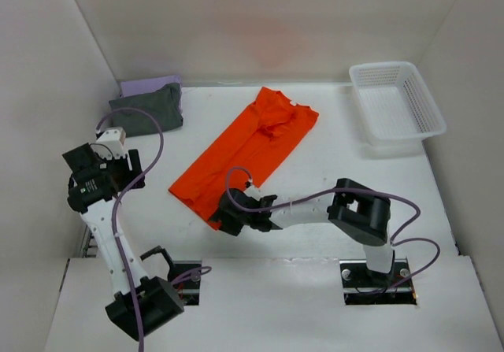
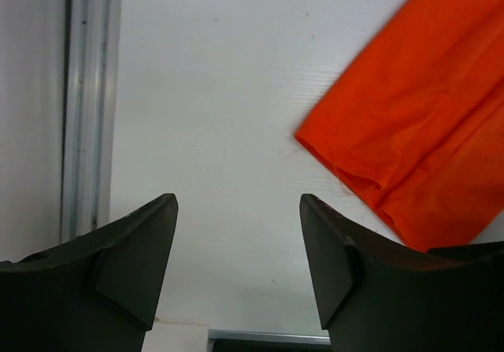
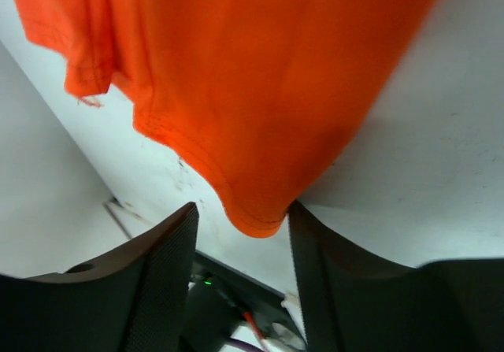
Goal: Fold and stack the t-shirts
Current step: Rotate the tshirt 60 degrees
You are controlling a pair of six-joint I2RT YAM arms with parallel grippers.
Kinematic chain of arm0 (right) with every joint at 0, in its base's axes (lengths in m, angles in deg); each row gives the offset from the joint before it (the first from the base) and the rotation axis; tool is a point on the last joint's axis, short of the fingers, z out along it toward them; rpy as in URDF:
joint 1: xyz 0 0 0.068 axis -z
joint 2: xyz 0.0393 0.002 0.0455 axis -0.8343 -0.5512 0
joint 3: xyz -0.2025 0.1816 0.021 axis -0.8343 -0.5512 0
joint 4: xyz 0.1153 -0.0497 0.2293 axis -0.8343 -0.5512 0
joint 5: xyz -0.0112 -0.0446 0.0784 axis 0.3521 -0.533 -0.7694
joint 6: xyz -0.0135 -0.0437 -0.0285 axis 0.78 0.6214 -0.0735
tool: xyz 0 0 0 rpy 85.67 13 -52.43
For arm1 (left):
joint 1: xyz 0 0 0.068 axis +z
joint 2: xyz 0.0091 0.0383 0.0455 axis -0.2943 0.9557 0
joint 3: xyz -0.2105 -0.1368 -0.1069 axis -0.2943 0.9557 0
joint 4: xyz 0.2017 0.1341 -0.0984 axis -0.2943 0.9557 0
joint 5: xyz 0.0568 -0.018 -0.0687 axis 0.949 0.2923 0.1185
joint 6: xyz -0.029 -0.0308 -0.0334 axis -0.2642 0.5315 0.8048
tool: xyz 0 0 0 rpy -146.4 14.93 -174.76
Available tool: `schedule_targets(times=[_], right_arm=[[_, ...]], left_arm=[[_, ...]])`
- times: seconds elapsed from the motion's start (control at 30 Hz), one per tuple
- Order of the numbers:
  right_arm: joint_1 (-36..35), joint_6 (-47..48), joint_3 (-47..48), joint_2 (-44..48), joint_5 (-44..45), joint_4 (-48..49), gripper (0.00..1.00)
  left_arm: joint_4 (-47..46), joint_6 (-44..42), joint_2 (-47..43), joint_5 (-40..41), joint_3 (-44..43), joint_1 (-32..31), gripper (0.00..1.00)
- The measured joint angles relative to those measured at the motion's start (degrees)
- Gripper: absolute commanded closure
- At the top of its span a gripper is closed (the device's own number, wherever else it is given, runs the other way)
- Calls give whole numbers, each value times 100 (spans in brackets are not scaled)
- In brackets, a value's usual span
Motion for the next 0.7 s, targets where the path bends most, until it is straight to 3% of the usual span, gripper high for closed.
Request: schedule_targets(times=[0.3, 0.53, 0.7], right_arm=[[-13, -1036, 46, -186, -24, -227, 87], [-105, -1285, -654, 238, 129, -52, 99], [-168, -1292, -1696, 957, 173, 271, 100]], left_arm=[[-173, -509, 723, -323, -28, -275, 38], [-260, -935, 892, -682, -28, -643, 38], [-323, -1320, 1047, -723, -92, -1178, 38]])
